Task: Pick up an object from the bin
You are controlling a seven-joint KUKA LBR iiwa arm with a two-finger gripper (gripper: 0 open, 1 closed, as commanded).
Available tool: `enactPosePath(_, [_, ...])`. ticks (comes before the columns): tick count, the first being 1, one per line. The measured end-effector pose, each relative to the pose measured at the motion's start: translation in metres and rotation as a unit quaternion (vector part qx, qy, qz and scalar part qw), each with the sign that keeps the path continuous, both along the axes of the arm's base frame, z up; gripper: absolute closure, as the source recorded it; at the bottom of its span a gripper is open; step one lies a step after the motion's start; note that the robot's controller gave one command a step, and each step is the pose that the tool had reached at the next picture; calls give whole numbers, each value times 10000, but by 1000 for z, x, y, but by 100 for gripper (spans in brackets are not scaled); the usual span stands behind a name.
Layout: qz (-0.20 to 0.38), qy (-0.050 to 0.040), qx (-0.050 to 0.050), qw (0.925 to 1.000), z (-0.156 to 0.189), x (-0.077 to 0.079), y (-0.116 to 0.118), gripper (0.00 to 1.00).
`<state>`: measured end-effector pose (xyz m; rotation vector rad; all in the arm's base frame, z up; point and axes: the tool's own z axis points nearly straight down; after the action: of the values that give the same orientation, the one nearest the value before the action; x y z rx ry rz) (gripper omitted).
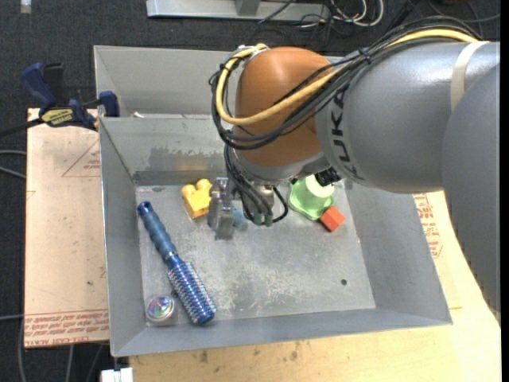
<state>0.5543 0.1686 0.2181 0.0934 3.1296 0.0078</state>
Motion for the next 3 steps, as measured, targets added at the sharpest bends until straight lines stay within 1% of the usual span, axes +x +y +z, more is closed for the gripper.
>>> enactPosePath(1, [-6,42,-17,10000,-5,-2,-1,0])
enactPosePath(2, [25,90,-24,10000,-124,-41,50,0])
enactPosePath(3, [2019,-23,-19,9794,-146,-67,21,0])
